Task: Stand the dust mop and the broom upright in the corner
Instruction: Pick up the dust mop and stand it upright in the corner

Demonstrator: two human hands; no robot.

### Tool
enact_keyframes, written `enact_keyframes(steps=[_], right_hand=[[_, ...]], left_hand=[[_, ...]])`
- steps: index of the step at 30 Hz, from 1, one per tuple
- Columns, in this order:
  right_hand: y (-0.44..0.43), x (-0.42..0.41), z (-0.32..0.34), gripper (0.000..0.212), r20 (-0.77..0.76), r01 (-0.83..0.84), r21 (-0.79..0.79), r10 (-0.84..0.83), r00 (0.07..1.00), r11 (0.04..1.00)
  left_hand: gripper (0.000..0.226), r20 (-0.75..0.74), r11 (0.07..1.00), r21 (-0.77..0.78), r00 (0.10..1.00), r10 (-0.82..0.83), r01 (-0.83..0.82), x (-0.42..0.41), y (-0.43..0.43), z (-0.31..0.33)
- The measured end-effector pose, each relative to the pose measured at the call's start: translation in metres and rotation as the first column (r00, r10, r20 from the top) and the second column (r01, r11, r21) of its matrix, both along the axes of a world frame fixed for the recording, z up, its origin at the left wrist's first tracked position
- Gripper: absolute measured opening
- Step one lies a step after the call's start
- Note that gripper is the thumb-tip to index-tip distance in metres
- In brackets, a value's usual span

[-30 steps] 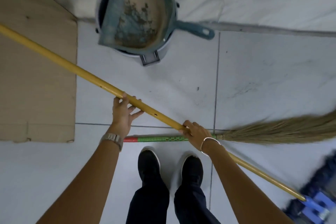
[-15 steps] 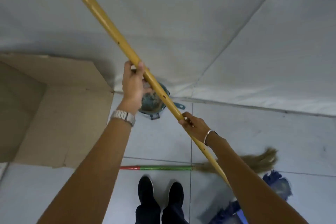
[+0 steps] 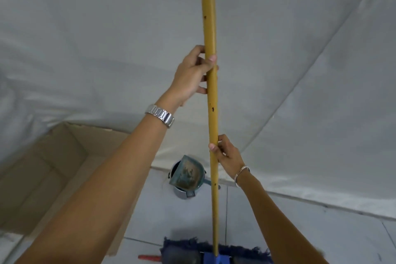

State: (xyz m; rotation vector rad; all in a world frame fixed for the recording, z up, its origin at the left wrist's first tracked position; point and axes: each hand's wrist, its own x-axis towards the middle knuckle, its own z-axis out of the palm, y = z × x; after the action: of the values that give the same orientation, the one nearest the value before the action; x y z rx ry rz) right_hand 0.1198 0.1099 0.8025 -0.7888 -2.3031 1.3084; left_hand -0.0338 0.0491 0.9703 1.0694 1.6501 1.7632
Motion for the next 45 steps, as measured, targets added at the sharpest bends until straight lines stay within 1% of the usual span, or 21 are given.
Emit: enact_keyframes(steps=[5, 9, 12, 15, 18, 22, 26, 31, 33, 35, 39, 45], right_hand=[[-0.07, -0.053, 0.013, 0.014, -0.084, -0.006, -0.091, -0.002, 0.996, 0.996], [-0.126, -0.116, 0.02, 0.018, -0.106, -0.046, -0.101, 0.036, 0.994, 0.994], [-0.165, -0.177, 0.021, 0.02, -0.128, -0.091, -0.089, 0.079, 0.989, 0.992], [-0.179, -0.217, 0.021, 0.023, -0.115, -0.065, -0.071, 0.057, 0.992, 0.995], [-0.187, -0.276, 0.01, 0.017, -0.092, -0.043, -0.088, 0.035, 0.995, 0.995], [-0.184, -0.363, -0.013, 0.014, -0.098, -0.018, -0.117, 0.006, 0.995, 0.993], [-0.176, -0.448, -0.042, 0.016, -0.1, 0.002, -0.148, -0.017, 0.995, 0.989], [-0.165, -0.54, -0.077, 0.017, -0.012, -0.006, -0.154, 0.004, 1.0, 0.988], [-0.162, -0.573, -0.091, 0.021, 0.014, -0.006, -0.174, 0.009, 1.0, 0.985], [-0.155, -0.606, -0.102, 0.028, 0.017, 0.021, -0.173, -0.019, 1.0, 0.985], [-0.136, -0.664, -0.115, 0.019, -0.005, 0.09, -0.197, -0.092, 0.996, 0.976], [-0.113, -0.717, -0.122, 0.018, -0.032, 0.166, -0.233, -0.178, 0.983, 0.958]], left_hand=[[0.014, -0.109, 0.999, 0.002, 0.993, -0.033, 0.033, -0.031, -0.073, 0.024], [0.014, -0.2, 0.999, -0.004, 0.979, -0.049, 0.049, -0.08, -0.138, 0.033], [0.018, -0.232, 0.999, -0.016, 0.971, -0.051, 0.049, -0.136, -0.182, 0.033], [0.022, -0.242, 0.997, -0.047, 0.968, -0.072, 0.063, -0.172, -0.199, 0.028], [0.031, -0.223, 0.998, -0.05, 0.974, -0.043, 0.033, -0.222, -0.209, 0.014], [0.04, -0.17, 0.999, -0.04, 0.985, -0.025, 0.018, -0.297, -0.21, -0.011], [0.036, -0.127, 1.0, -0.023, 0.992, -0.002, -0.001, -0.379, -0.201, -0.039], [0.036, -0.081, 0.998, -0.029, 0.996, 0.044, -0.047, -0.463, -0.19, -0.084], [0.036, -0.034, 0.996, -0.025, 0.996, 0.082, -0.083, -0.495, -0.184, -0.104], [0.038, -0.004, 0.992, -0.021, 0.993, 0.121, -0.121, -0.528, -0.175, -0.119], [0.044, 0.004, 0.987, -0.029, 0.988, 0.158, -0.157, -0.596, -0.148, -0.128], [0.042, 0.033, 0.977, -0.025, 0.977, 0.211, -0.21, -0.656, -0.114, -0.132]])
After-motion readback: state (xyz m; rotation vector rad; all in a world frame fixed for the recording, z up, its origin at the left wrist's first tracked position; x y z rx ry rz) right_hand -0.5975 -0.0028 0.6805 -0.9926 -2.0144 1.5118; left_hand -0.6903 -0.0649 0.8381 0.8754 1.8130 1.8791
